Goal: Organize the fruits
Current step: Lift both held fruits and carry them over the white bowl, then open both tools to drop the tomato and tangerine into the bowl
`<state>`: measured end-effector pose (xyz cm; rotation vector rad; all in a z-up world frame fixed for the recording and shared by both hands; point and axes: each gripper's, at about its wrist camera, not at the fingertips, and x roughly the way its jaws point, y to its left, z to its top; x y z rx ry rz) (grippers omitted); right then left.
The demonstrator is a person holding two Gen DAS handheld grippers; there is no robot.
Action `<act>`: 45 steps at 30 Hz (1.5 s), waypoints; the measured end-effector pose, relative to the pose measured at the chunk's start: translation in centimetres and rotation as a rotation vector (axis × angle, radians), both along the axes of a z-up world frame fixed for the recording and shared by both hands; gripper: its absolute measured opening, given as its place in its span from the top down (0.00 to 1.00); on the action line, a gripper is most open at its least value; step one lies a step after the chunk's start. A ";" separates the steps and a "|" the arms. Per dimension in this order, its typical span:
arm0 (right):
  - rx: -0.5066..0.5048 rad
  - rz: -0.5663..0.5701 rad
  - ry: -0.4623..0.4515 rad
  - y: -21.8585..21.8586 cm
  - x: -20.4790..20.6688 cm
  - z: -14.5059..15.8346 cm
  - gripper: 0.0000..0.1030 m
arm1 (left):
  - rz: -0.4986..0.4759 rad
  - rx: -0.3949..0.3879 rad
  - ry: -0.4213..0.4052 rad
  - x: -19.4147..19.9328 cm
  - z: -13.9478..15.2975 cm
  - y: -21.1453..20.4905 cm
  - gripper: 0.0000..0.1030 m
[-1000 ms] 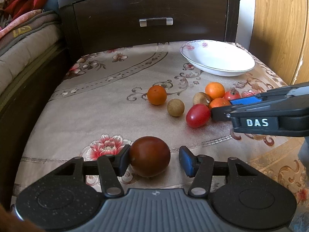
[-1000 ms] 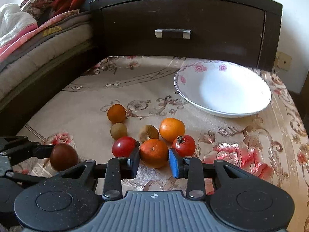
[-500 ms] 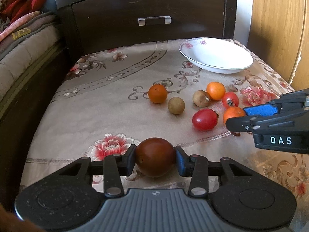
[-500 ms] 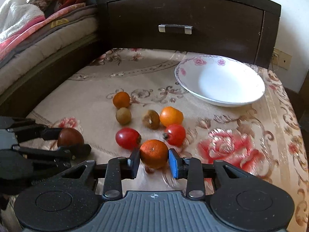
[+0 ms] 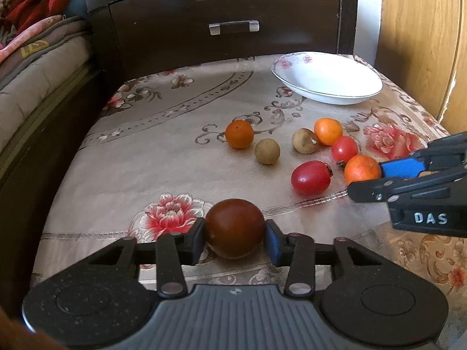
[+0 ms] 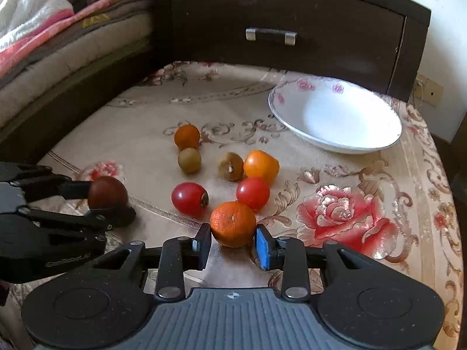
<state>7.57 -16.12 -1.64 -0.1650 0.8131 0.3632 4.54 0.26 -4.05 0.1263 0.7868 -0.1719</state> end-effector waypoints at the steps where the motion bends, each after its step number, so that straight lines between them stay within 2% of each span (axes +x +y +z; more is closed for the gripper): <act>1: -0.003 0.003 -0.005 0.0 -0.2 0.3 0.74 | -0.001 0.000 0.003 0.0 0.0 0.0 0.53; 5: -0.010 0.007 -0.018 0.0 -1.1 1.4 0.74 | 0.021 -0.055 0.025 0.0 0.7 0.6 0.54; 12: -0.022 -0.004 -0.060 -0.7 -1.6 4.0 0.74 | -0.025 -0.094 -0.036 0.3 3.7 -0.7 0.54; 16: 0.009 -0.038 -0.087 -1.3 0.6 5.4 0.74 | -0.064 -0.110 -0.060 2.2 5.4 -2.6 0.53; 22: 0.025 -0.111 -0.112 -3.6 4.1 5.8 0.74 | -0.104 -0.134 -0.057 6.8 6.3 -5.1 0.54; 28: 0.032 -0.170 -0.116 -5.8 7.8 5.3 0.74 | -0.138 -0.111 -0.074 10.6 6.6 -7.4 0.54; 35: 0.034 -0.197 -0.095 -7.1 10.3 4.3 0.74 | -0.163 -0.088 -0.063 13.7 5.5 -9.0 0.54; 45: 0.035 -0.204 -0.076 -7.6 11.5 3.6 0.71 | -0.158 -0.085 -0.040 15.1 4.5 -9.6 0.54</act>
